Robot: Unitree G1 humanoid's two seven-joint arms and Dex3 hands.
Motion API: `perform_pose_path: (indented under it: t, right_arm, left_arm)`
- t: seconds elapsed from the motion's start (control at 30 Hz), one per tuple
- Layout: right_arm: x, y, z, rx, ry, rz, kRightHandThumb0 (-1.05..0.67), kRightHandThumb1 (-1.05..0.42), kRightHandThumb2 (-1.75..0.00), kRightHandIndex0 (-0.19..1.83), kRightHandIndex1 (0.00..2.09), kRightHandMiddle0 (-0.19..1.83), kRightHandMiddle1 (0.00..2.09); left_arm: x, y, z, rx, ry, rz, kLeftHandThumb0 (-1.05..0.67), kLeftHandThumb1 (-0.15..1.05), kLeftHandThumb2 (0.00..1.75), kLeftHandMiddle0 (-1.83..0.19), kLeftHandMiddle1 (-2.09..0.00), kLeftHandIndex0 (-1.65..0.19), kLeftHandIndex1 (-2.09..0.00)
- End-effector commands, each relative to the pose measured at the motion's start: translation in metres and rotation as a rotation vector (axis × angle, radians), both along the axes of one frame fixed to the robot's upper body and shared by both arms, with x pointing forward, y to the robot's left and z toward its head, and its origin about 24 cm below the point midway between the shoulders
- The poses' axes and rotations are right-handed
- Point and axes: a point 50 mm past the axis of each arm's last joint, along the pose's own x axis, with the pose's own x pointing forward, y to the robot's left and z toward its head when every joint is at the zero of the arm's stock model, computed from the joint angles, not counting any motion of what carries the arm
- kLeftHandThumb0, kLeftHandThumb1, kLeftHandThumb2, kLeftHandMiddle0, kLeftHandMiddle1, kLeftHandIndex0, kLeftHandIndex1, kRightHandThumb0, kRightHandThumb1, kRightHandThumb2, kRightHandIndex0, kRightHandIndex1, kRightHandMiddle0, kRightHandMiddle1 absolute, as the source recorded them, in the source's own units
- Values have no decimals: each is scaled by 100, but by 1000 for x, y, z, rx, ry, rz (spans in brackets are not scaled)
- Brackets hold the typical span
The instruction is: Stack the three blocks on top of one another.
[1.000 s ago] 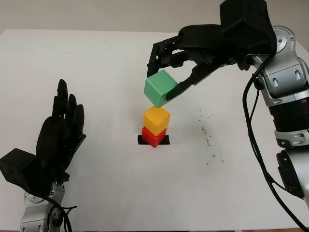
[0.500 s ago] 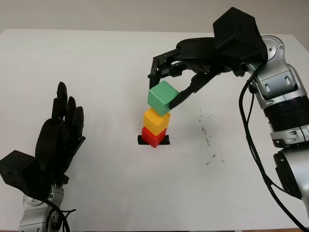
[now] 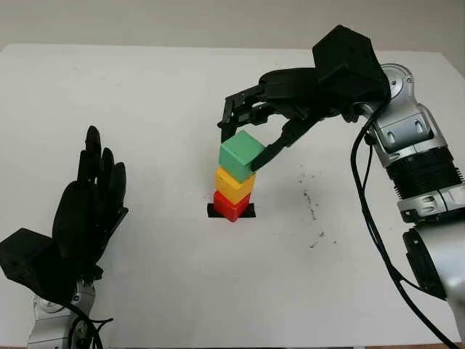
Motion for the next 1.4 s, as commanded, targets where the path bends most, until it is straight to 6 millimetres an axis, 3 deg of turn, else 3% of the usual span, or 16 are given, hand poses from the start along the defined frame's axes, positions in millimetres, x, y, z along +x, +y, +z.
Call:
perform_pose_path:
  t: [0.0,1.37]
  right_arm:
    - [-2,3,8,15,-19,17,-48,-90,-5,25,5,39,148]
    - [-2,4,0,17,25,8,-49,-89,-5,24,5,39,150]
  left_arm:
    - [-2,-2,2,8,-11,-3,-68,105,54,19,-4,19,0]
    - [-4,-5,0,-2,-12,7,-66,105,55,19,-5,19,-1]
